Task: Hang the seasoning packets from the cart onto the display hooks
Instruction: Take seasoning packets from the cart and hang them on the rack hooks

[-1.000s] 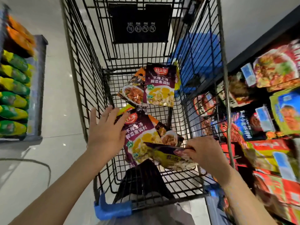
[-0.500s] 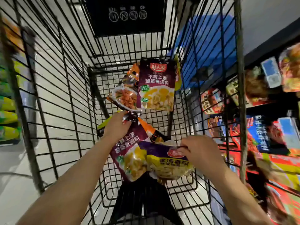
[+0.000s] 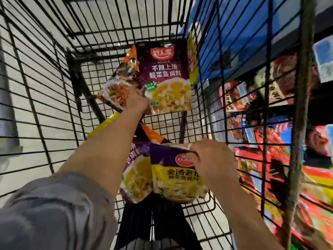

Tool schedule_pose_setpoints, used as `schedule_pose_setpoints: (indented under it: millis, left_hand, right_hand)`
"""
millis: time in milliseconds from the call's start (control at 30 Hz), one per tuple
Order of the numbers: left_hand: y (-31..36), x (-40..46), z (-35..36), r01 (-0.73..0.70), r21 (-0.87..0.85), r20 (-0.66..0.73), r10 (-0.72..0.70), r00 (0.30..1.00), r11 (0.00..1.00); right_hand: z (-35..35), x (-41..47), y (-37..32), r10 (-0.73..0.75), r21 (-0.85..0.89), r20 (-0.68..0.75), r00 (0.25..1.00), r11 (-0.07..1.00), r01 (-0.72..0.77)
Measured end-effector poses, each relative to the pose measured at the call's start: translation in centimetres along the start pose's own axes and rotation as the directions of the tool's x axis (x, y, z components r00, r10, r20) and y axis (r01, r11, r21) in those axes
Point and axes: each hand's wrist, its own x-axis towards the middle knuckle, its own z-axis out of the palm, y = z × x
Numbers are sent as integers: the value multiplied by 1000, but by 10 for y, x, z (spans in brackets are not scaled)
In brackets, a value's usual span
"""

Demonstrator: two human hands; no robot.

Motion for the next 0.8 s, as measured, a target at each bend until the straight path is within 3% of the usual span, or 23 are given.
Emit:
schedule_pose_setpoints:
  millis: [133, 267, 333, 433, 533, 700, 800]
  left_hand:
    - [13, -16, -13, -33, -26, -9, 33, 999, 999]
    - [27, -56, -61, -275, 56, 6, 275, 961, 960]
    - [25, -84, -86, -306, 154, -36, 315, 948, 940]
    - [13, -126, -109, -235, 377, -36, 268, 963, 896]
    - [-13, -158, -109, -246, 576, 60, 260, 964, 780]
    - [-60, -211, -95, -73, 469, 20, 71, 997, 880]
    - [-112, -233, -84, -38, 592, 68, -3, 998, 805]
  right_hand:
    - [6, -2, -1, 20, 18, -21, 1000, 1000, -19]
    - [1, -5, -1, -19, 65, -48, 999, 998, 22]
    - [-5, -6, -1, -1, 112, -7, 1000, 994, 2]
    - [-10, -12, 0, 14, 60, 53, 999, 998, -18]
    - [-12, -25, 1, -12, -30, 110, 994, 999, 15]
    - [-20, -40, 2, 1, -88, 124, 992, 996, 10]
    - [-23, -42, 1, -28, -122, 123, 992, 992, 43]
